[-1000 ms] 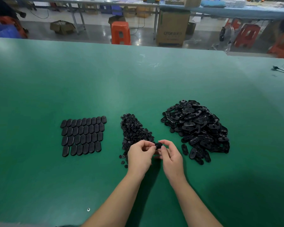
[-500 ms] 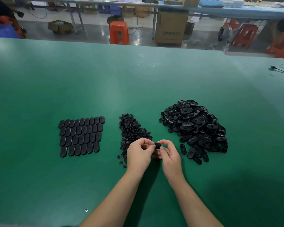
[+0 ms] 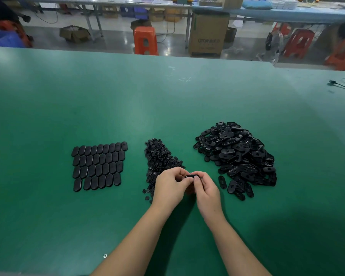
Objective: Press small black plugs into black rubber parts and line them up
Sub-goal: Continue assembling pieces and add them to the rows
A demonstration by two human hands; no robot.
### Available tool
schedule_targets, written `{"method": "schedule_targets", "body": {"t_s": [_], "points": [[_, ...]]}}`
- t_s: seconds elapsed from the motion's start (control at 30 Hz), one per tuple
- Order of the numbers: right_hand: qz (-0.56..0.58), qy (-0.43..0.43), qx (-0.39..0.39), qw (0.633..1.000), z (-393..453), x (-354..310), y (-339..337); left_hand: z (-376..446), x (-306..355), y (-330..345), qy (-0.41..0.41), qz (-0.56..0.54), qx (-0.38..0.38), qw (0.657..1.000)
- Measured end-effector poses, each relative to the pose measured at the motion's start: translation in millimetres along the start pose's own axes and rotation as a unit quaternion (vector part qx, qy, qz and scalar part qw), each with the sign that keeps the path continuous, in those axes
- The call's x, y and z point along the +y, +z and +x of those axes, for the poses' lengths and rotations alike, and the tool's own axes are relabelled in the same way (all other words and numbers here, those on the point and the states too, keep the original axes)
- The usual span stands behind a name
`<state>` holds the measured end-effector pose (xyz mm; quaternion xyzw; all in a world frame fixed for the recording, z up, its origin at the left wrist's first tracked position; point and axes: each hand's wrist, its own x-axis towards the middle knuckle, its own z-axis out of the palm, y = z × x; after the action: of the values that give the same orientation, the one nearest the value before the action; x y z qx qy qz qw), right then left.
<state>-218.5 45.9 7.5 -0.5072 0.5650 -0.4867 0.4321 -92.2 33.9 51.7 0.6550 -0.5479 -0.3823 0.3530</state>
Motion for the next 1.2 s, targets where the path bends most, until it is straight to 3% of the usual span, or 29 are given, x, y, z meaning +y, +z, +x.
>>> {"method": "schedule_targets", "body": {"t_s": [0.8, 1.03, 1.2], "points": [[0.047, -0.003, 0.006, 0.999, 1, 3, -2, -8, -1, 15, -0.026, -0.018, 0.036, 0.999], [0.033, 0.009, 0.022, 0.999, 2, 1, -1, -9, -6, 10, 0.021, 0.016, -0.004, 1.0], [0.05, 0.021, 0.015, 0.998, 1, -1, -1, -9, -8, 9, 0.126, 0.168, 0.025, 0.977]]}}
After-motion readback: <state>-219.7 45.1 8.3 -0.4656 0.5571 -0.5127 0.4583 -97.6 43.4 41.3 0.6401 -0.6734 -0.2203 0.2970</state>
